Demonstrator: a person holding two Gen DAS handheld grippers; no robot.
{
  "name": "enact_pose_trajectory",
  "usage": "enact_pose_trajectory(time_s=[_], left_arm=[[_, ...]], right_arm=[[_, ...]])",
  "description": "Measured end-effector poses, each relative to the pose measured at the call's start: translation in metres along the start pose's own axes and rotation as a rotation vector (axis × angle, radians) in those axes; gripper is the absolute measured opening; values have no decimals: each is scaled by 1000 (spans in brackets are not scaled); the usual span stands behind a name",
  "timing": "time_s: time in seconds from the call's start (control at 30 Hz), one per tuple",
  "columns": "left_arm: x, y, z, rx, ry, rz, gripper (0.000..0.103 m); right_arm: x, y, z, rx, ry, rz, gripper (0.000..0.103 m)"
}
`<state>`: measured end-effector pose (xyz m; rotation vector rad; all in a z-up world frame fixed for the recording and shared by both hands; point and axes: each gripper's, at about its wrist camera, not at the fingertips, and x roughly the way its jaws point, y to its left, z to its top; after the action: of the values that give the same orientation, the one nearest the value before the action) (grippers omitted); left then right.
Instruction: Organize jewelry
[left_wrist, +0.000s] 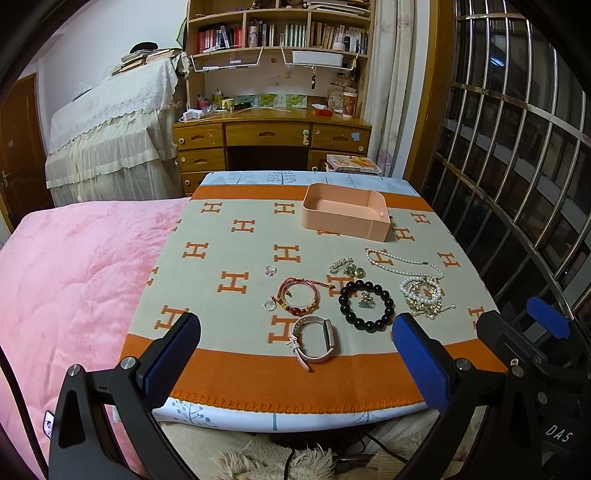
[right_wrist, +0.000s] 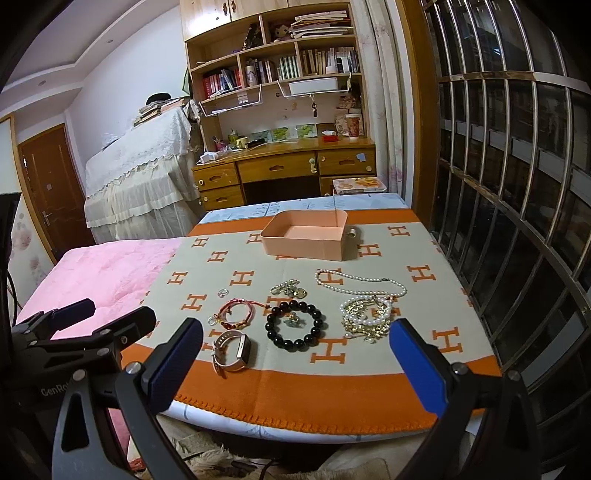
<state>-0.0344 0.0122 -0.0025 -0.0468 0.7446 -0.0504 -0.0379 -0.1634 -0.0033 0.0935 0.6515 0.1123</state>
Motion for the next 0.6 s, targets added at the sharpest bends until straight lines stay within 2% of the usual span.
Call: enact_pose_trajectory(time_s=[0.27,0.4,0.5,0.53,0.6], left_arm=[[14,9,7,12,60,-12,102],[37,24,18,-45,94,-31,102],[58,40,28,-96,122,-38,102],[66,42,33,-99,143,-30,102],[85,51,42,-95,203,-16,102]], right_arm=[[22,-7,2,30,40,14,101],[40,-24,4,48,66,4,101],[60,-43,8,73,118,10,93],[69,-51,11,85,145,18,88],[83,-65,14,93,183,14,83]])
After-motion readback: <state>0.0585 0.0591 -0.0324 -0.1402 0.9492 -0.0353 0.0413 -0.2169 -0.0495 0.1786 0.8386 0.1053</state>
